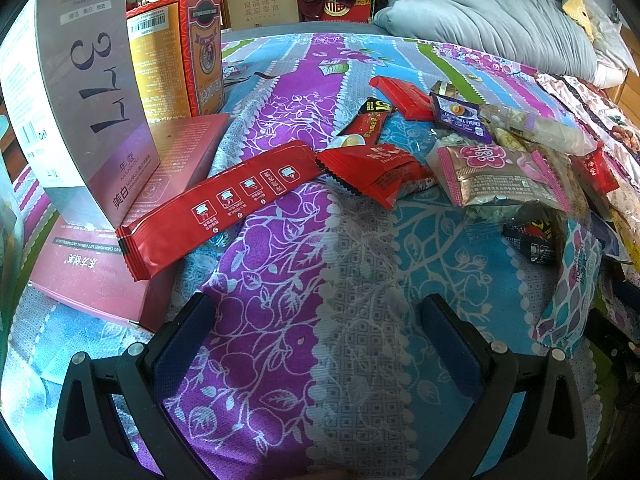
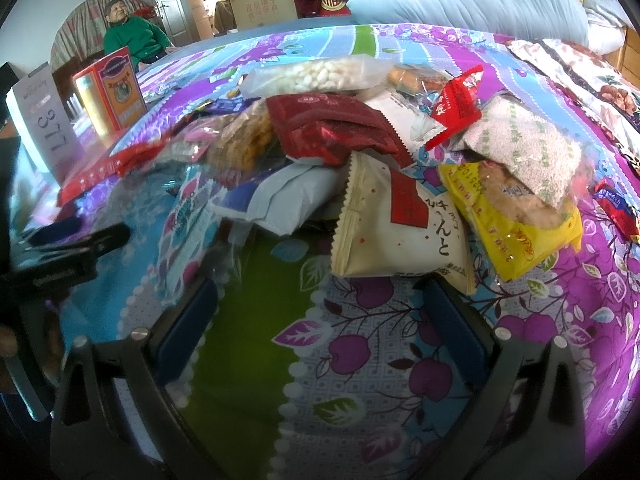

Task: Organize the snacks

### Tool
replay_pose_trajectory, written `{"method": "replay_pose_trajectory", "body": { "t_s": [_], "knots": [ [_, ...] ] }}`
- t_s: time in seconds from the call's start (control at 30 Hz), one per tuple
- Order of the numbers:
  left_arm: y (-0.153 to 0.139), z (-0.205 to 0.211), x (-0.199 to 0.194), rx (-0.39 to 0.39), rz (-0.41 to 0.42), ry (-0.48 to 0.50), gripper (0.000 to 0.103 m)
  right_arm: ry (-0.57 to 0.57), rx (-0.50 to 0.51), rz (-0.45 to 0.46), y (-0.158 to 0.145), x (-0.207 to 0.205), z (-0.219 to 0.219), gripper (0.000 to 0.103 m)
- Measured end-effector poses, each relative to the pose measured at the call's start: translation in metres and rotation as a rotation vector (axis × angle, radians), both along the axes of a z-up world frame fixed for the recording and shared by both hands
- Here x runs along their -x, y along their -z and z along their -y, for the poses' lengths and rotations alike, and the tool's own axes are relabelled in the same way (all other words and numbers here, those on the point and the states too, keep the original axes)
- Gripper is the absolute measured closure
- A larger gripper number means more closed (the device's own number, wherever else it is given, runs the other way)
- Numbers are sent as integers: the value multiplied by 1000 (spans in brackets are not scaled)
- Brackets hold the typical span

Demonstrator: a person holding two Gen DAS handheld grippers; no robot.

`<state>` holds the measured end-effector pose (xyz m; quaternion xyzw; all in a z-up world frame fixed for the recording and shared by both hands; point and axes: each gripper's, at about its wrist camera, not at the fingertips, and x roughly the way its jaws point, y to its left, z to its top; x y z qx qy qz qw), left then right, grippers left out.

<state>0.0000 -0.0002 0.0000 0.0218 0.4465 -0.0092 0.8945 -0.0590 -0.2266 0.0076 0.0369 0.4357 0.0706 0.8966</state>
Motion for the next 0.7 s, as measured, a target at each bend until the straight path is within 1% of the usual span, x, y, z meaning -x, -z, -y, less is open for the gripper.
{"method": "replay_pose_trajectory", "body": {
  "t_s": [0.1, 0.7],
  "knots": [
    [0, -1, 0, 0, -1, -1, 0, 1, 14, -1, 0, 0, -4, 0],
    [0, 3, -4, -10, -8, -12, 0, 3, 23, -3, 0, 0, -4, 0]
  ]
}}
